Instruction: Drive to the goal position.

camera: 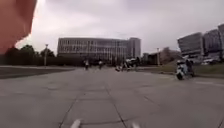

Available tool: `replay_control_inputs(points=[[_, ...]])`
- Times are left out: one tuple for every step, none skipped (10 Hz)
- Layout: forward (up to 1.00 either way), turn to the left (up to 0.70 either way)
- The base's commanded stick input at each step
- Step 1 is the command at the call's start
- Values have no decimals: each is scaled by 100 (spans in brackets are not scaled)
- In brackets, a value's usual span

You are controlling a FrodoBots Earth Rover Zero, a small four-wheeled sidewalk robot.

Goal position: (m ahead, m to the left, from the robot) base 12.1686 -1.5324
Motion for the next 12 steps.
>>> replay_control_inputs(points=[[70,0],[70,0],[70,0],[70,0],[70,0],[70,0],[70,0],[70,4],[70,28],[70,35],[70,31],[70,17]])
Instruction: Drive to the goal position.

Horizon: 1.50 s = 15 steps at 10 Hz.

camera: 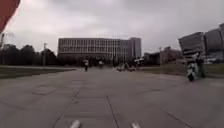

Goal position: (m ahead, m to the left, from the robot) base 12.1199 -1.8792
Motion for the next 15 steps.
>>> replay_control_inputs(points=[[70,0],[70,0],[70,0],[70,0],[70,0],[70,0],[70,0],[70,0],[70,0],[70,0],[70,0],[70,0],[70,0],[70,0],[70,0]])
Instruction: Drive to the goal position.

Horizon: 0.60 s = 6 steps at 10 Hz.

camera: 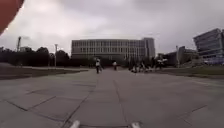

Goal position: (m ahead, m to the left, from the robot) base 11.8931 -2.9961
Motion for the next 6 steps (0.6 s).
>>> replay_control_inputs(points=[[70,0],[70,0],[70,0],[70,0],[70,0],[70,0]])
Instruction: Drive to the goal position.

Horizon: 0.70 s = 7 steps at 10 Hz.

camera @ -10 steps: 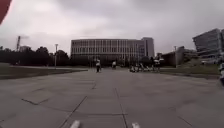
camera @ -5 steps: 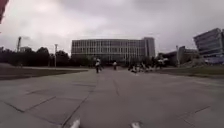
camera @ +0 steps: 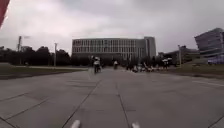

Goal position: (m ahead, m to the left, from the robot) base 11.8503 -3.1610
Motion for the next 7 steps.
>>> replay_control_inputs(points=[[70,0],[70,0],[70,0],[70,0],[70,0],[70,0],[70,0]])
